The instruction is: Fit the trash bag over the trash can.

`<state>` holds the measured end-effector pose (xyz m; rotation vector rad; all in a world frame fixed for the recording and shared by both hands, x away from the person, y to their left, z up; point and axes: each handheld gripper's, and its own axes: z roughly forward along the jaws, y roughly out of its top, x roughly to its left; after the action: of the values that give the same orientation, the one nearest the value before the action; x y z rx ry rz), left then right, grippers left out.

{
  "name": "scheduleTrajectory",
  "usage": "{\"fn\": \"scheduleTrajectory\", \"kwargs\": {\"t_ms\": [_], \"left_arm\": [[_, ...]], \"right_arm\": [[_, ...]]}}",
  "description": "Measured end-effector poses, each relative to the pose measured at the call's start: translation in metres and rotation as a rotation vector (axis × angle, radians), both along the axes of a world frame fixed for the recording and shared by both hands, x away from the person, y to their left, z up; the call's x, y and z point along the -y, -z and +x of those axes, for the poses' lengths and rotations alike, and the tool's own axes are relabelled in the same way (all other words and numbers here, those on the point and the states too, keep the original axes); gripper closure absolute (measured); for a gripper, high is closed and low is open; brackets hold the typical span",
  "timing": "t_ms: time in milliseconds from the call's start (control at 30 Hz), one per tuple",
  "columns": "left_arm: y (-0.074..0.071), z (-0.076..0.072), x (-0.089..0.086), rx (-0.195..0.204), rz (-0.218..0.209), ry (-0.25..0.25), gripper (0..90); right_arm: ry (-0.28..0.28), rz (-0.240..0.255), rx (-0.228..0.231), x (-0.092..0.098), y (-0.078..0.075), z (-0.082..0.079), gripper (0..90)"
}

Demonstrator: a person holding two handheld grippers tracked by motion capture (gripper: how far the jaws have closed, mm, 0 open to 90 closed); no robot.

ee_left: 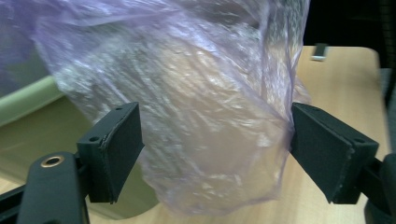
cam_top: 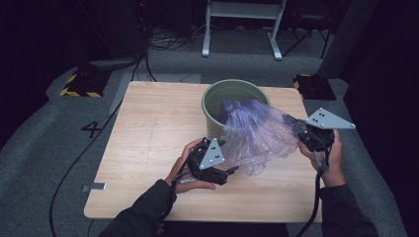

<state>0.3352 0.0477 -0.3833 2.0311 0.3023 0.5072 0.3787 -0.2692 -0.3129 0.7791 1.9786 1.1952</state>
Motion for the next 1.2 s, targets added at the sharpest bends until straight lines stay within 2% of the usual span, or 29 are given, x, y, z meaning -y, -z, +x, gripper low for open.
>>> {"fn": "scheduleTrajectory", "kwargs": {"t_ms": [67, 200, 333, 367, 433, 500, 533, 567, 633, 767, 800, 967, 1100, 1200], "left_arm": [[0.003, -0.005, 0.0, 0.008, 0.013, 0.011, 15.4], [0.006, -0.01, 0.003, 0.025, 0.028, -0.006, 15.4], [0.005, -0.007, 0.009, 0.052, 0.042, -0.053, 17.6], [0.004, -0.006, 0.009, 0.067, 0.047, -0.084, 23.2], [0.0, -0.002, 0.006, 0.068, 0.02, -0.095, 36.9], [-0.005, 0.001, -0.002, 0.069, -0.006, -0.087, 51.6], [-0.008, 0.002, -0.006, 0.073, -0.014, -0.091, 54.5], [-0.012, 0.004, -0.011, 0.079, -0.028, -0.09, 60.9], [-0.02, 0.008, -0.02, 0.074, -0.06, -0.094, 70.3], [-0.034, 0.022, -0.038, 0.047, -0.125, -0.109, 86.5], [-0.037, 0.026, -0.042, 0.035, -0.14, -0.117, 88.3], [-0.047, 0.051, -0.06, -0.025, -0.196, -0.162, 89.1], [-0.05, 0.071, -0.07, -0.058, -0.209, -0.208, 89.3], [-0.049, 0.087, -0.077, -0.104, -0.228, -0.25, 89.3]], "right_arm": [[0.004, 0.01, -0.009, 0.001, 0.0, 0.001, 90.0], [0.013, 0.014, -0.022, 0.0, 0.0, 0.002, 90.0], [0.008, 0.008, -0.024, -0.002, -0.001, 0.001, 90.0], [0.006, 0.006, -0.023, -0.003, -0.002, 0.001, 90.0], [0.003, 0.006, -0.021, -0.003, -0.002, 0.001, 90.0], [-0.004, 0.011, -0.023, -0.003, -0.003, 0.001, 90.0], [-0.005, 0.009, -0.026, -0.003, -0.003, 0.001, 90.0], [-0.002, 0.005, -0.027, -0.003, -0.002, 0.002, 90.0], [-0.006, 0.0, -0.031, -0.002, -0.002, 0.003, 90.0], [0.002, -0.006, -0.039, -0.001, -0.002, 0.007, 90.0], [0.005, -0.007, -0.04, -0.001, -0.003, 0.008, 90.0], [0.003, -0.03, -0.071, -0.004, -0.003, 0.018, 90.0], [0.004, -0.042, -0.094, -0.007, -0.003, 0.029, 90.0], [0.002, -0.056, -0.114, -0.01, -0.001, 0.037, 90.0]]}}
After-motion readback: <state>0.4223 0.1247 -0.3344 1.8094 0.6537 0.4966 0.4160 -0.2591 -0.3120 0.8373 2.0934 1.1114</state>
